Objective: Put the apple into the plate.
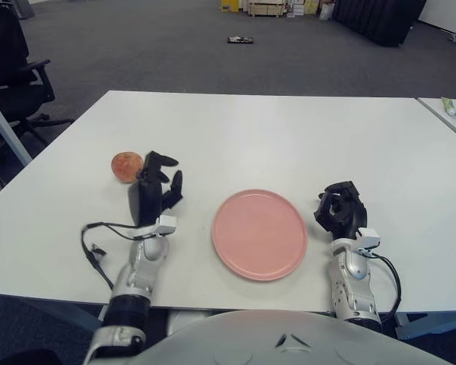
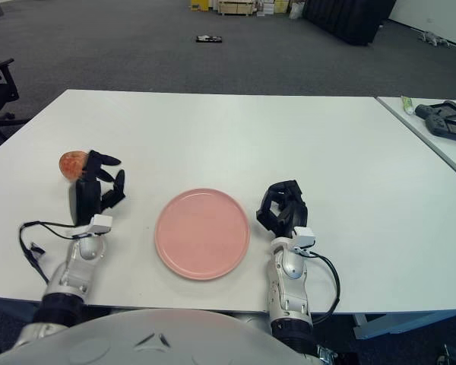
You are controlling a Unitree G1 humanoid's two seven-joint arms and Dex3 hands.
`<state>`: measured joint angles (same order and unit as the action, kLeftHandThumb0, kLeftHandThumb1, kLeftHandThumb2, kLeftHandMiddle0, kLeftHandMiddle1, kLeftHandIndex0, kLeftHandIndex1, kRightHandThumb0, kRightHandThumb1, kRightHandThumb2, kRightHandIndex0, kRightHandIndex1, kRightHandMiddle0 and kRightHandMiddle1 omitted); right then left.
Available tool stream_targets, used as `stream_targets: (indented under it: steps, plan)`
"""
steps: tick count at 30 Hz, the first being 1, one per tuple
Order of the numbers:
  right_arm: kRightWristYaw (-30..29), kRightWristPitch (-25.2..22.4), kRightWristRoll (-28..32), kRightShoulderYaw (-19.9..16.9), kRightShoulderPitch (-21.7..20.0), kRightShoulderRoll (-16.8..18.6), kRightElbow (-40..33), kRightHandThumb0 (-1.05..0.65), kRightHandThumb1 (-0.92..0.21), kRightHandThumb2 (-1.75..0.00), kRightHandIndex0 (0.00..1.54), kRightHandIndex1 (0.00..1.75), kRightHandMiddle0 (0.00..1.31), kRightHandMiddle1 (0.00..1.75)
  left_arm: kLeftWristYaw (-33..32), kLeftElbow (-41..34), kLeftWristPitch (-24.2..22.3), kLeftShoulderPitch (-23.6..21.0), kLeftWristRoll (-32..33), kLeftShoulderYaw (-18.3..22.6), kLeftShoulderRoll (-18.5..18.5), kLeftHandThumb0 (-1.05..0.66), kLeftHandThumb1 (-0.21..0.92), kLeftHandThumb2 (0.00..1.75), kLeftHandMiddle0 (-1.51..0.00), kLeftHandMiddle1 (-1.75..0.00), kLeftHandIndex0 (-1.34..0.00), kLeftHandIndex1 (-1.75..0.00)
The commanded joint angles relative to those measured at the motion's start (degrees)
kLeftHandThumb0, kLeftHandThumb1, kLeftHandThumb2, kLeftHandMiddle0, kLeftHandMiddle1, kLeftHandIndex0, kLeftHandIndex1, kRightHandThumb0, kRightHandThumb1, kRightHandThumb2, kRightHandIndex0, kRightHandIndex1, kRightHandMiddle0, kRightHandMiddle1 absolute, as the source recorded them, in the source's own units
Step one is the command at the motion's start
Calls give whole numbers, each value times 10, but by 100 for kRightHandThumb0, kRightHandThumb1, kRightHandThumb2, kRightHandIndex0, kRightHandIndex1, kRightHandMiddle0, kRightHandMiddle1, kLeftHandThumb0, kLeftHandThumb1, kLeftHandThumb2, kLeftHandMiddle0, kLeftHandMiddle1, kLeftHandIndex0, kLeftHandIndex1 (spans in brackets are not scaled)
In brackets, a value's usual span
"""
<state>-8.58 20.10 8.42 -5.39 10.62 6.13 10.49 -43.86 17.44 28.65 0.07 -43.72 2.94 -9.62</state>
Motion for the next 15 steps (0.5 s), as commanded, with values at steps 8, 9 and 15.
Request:
stream_targets:
  steps: [8, 9, 15]
  plan:
    - [-8, -24, 3, 0, 13, 24, 10, -42, -51, -108, 108, 175, 46, 175, -69, 66, -79, -91, -50, -26, -63, -75, 92, 75, -6, -109, -1, -115]
    - [-9, -25, 2, 0, 14, 24, 9, -42, -52, -108, 107, 175, 46, 175, -75, 80, -90, -104, -52, -27, -69, -79, 92, 73, -4, -102, -1, -109]
    - [-10, -25, -2, 2, 16, 23, 7, -42, -51, -108, 107, 175, 46, 175, -116, 95, -179, -125, -70, -37, -65, -100, 92, 63, 0, -22, 0, -46]
